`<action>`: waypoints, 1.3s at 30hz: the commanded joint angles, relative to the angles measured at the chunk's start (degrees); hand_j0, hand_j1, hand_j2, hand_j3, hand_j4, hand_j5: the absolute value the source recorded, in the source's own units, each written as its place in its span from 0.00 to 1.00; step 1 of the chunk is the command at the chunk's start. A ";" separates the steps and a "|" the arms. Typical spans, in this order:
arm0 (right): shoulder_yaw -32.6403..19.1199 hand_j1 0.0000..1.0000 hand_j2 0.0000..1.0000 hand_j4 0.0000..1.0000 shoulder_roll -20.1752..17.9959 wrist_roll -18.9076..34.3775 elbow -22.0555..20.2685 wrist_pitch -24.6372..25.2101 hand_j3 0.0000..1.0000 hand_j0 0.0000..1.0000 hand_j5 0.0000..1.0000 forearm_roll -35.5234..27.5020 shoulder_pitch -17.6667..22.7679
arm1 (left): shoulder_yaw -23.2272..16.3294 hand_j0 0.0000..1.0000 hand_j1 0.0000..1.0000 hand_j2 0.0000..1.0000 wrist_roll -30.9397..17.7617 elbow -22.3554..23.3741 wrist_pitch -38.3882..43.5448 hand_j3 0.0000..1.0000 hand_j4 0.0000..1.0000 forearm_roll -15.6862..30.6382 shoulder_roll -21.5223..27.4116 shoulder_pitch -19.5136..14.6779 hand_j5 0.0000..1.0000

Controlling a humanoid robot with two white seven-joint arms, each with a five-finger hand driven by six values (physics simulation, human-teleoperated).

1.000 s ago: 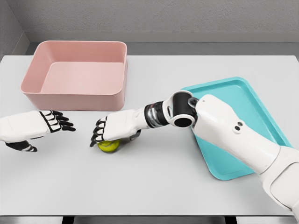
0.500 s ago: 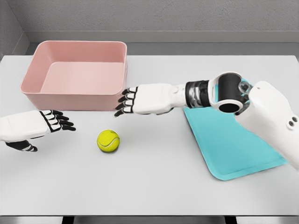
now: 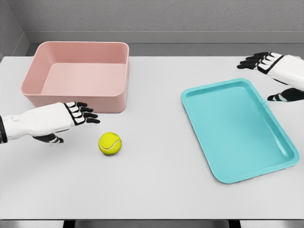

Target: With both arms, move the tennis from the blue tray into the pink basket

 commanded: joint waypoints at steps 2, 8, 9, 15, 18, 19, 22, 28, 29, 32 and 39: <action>-3.10 1.00 1.00 1.00 0.87 -0.03 0.34 0.18 1.00 1.00 1.00 -2.58 1.05 | -3.72 1.00 1.00 1.00 0.02 0.01 0.07 1.00 1.00 -0.62 -1.88 -0.88 1.00; -4.33 1.00 1.00 1.00 6.68 -0.03 0.25 0.18 1.00 1.00 1.00 -2.58 6.33 | -7.33 1.00 1.00 1.00 0.02 0.09 0.07 1.00 1.00 -0.54 -2.85 -4.30 1.00; -4.24 1.00 1.00 1.00 8.52 -0.03 0.08 0.18 1.00 1.00 1.00 -2.49 6.77 | -8.91 1.00 1.00 1.00 0.02 0.09 0.07 1.00 1.00 -0.54 -3.11 -5.36 1.00; -4.33 1.00 1.00 1.00 9.14 -0.03 -0.89 0.18 1.00 1.00 1.00 -3.81 10.11 | -11.37 1.00 1.00 1.00 0.02 0.36 0.07 1.00 1.00 -0.45 -5.40 -7.56 1.00; -4.42 1.00 1.00 1.00 9.05 -0.03 -0.54 0.18 1.00 1.00 1.00 -4.51 10.29 | -12.43 1.00 1.00 1.00 0.02 0.36 0.07 1.00 1.00 -0.45 -5.84 -8.61 1.00; -4.42 1.00 1.00 1.00 9.05 -0.03 -0.54 0.18 1.00 1.00 1.00 -4.51 10.29 | -12.43 1.00 1.00 1.00 0.02 0.45 0.07 1.00 1.00 -0.45 -5.84 -8.70 1.00; -4.42 1.00 1.00 1.00 9.23 -0.03 -0.98 0.18 1.00 1.00 1.00 -4.51 10.29 | -12.43 1.00 1.00 1.00 0.02 0.45 0.07 1.00 1.00 -0.45 -5.84 -8.88 1.00; -5.12 1.00 1.00 1.00 9.14 -0.03 -0.89 0.18 1.00 1.00 1.00 -4.51 10.90 | -14.45 1.00 1.00 1.00 0.02 2.38 0.07 1.00 1.00 -0.54 -8.39 -10.55 1.00; -5.21 1.00 1.00 1.00 9.05 -0.03 -0.89 0.18 1.00 1.00 1.00 -4.51 10.90 | -14.54 1.00 1.00 1.00 -0.07 2.47 0.07 1.00 1.00 -0.54 -8.48 -10.55 1.00; -5.21 1.00 1.00 1.00 9.05 -0.03 -0.89 0.18 1.00 1.00 1.00 -4.51 10.99 | -15.07 1.00 1.00 1.00 -0.07 3.08 0.07 1.00 1.00 -0.62 -8.74 -10.55 1.00; -5.21 1.00 1.00 1.00 9.05 -0.03 -0.89 0.18 1.00 1.00 1.00 -4.51 10.99 | -15.86 1.00 1.00 1.00 -0.07 3.79 0.07 1.00 1.00 -0.45 -8.74 -10.46 1.00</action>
